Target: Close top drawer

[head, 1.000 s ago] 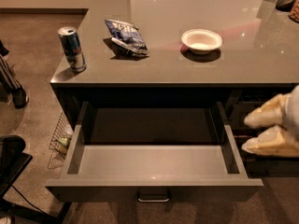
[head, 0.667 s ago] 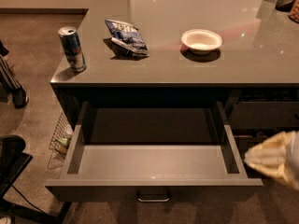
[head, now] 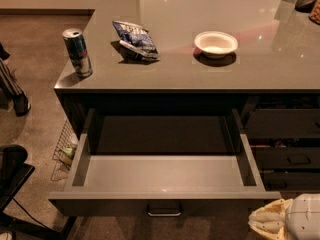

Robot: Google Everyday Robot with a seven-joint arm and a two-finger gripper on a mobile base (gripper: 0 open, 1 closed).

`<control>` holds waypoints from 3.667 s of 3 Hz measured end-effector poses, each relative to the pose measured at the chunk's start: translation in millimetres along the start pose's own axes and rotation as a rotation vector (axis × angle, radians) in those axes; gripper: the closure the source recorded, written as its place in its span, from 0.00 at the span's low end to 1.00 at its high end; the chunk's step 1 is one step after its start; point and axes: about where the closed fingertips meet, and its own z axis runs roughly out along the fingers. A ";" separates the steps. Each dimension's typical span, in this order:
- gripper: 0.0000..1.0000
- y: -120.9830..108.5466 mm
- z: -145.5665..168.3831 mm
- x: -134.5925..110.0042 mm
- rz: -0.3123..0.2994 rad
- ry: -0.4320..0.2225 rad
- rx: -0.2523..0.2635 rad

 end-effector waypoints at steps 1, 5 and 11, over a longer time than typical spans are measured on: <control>1.00 4.1 9.9 -1.0 0.004 -0.011 -0.013; 1.00 -34.2 165.4 27.3 -0.055 -0.160 -0.120; 1.00 -177.4 202.9 -47.5 -0.263 -0.184 -0.044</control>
Offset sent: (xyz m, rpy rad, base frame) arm -0.0181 0.0478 -0.1258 0.1056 0.1397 0.0635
